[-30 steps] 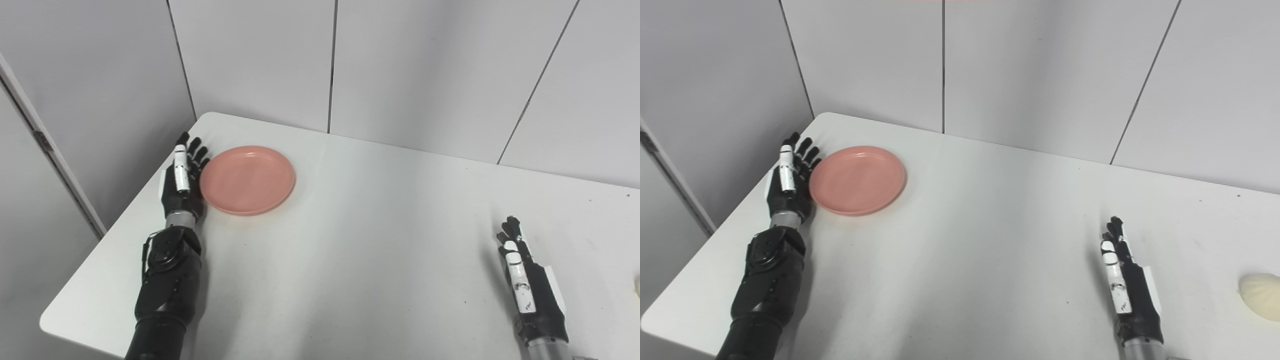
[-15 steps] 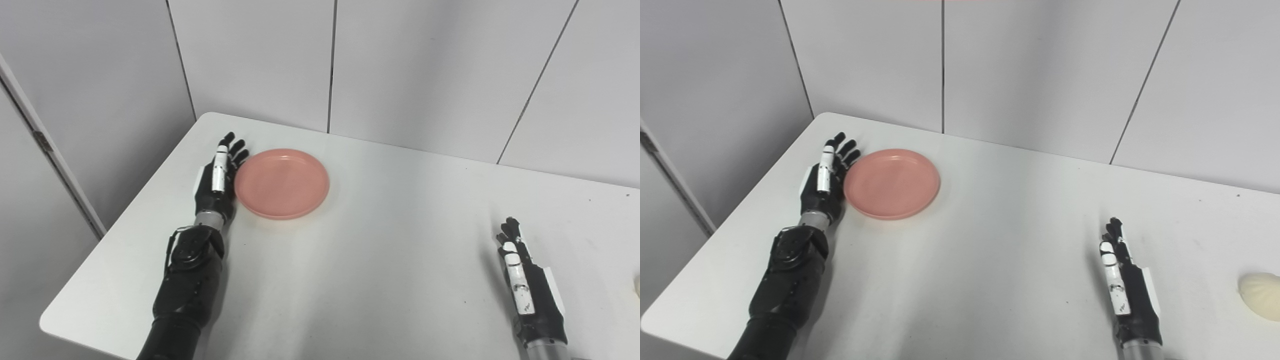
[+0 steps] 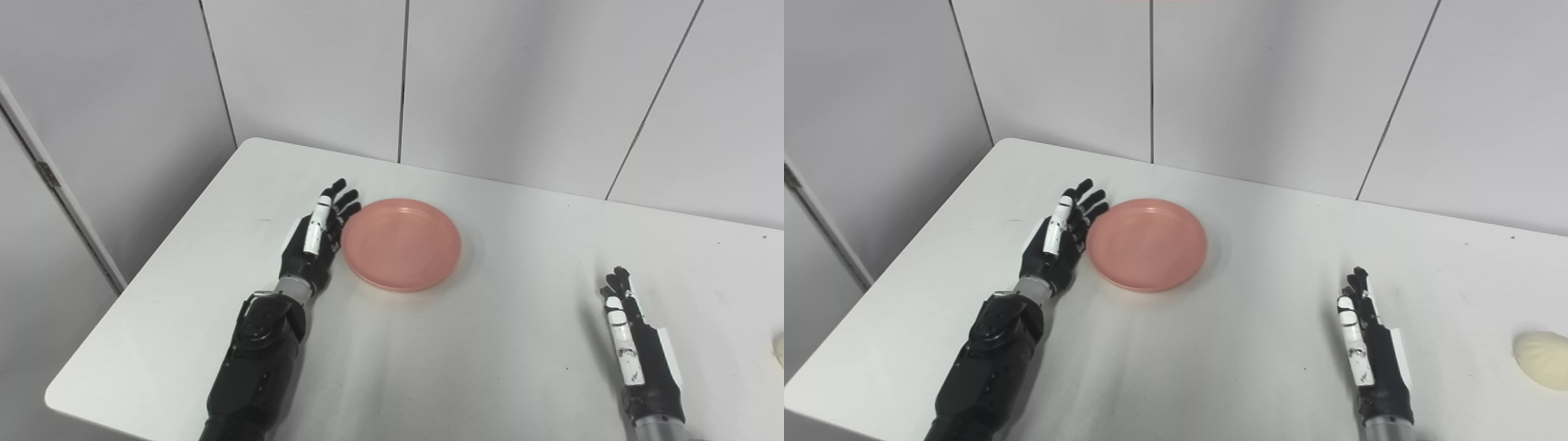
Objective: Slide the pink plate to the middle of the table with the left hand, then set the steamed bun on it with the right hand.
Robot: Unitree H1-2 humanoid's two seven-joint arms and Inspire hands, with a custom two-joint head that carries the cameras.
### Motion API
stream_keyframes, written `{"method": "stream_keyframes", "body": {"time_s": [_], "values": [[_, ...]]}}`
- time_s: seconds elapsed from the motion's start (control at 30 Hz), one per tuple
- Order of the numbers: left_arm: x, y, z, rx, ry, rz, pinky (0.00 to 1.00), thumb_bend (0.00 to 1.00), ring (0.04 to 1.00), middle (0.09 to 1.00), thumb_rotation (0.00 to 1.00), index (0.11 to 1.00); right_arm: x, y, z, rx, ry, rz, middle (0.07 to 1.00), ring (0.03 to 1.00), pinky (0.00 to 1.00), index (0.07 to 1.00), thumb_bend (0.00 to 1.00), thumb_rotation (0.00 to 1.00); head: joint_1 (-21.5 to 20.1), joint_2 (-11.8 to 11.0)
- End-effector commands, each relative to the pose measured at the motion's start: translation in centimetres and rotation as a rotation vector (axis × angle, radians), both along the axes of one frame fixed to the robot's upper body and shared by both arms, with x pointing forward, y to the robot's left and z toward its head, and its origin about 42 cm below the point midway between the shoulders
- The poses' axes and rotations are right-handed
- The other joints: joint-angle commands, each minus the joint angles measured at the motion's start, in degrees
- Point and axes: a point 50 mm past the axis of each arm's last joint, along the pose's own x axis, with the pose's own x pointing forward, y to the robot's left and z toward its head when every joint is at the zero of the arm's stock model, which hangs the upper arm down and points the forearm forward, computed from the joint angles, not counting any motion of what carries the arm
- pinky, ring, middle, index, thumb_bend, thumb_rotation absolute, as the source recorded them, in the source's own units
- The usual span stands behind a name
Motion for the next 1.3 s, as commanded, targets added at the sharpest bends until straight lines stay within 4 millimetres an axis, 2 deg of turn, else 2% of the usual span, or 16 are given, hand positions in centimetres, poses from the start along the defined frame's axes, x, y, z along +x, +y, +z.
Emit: {"method": "stream_keyframes", "body": {"time_s": [0.0, 0.23, 0.4, 0.63, 0.87, 1.27], "values": [[-1.2, -1.7, -2.0, 0.002, 0.111, -0.049, 0.94, 0.39, 0.928, 0.930, 1.00, 0.925, -0.3, 0.8, -0.5, 0.010, 0.007, 0.016, 0.968, 0.950, 0.96, 0.985, 0.14, 1.00, -0.25, 0.09], [-2.5, -4.5, -2.4, 0.040, 0.115, -0.145, 0.95, 0.37, 0.939, 0.944, 1.00, 0.945, -0.5, 1.2, -0.6, 0.004, 0.002, 0.013, 0.960, 0.941, 0.95, 0.977, 0.16, 1.00, -2.30, 0.57], [-3.3, -5.9, -3.1, -0.037, 0.155, -0.205, 0.99, 0.35, 0.956, 0.961, 1.00, 0.965, -0.5, 1.6, -0.6, -0.007, -0.002, 0.014, 0.954, 0.936, 0.93, 0.971, 0.19, 1.00, -4.67, 1.05], [-4.3, -7.1, -3.8, -0.083, 0.180, -0.280, 0.97, 0.38, 0.943, 0.948, 1.00, 0.953, -0.5, 2.3, -0.6, -0.016, 0.007, 0.005, 0.951, 0.930, 0.91, 0.966, 0.25, 1.00, -7.21, 1.66], [-5.3, -7.4, -4.4, -0.114, 0.205, -0.325, 0.96, 0.39, 0.936, 0.941, 1.00, 0.944, -0.4, 2.9, -0.8, -0.006, 0.011, 0.005, 0.956, 0.934, 0.92, 0.967, 0.24, 1.00, -9.53, 2.01], [-5.2, -6.9, -4.8, -0.113, 0.208, -0.302, 0.98, 0.40, 0.947, 0.948, 1.00, 0.952, -0.1, 2.8, -1.0, -0.004, 0.017, -0.008, 0.954, 0.929, 0.92, 0.961, 0.26, 1.00, -12.39, 2.06]]}}
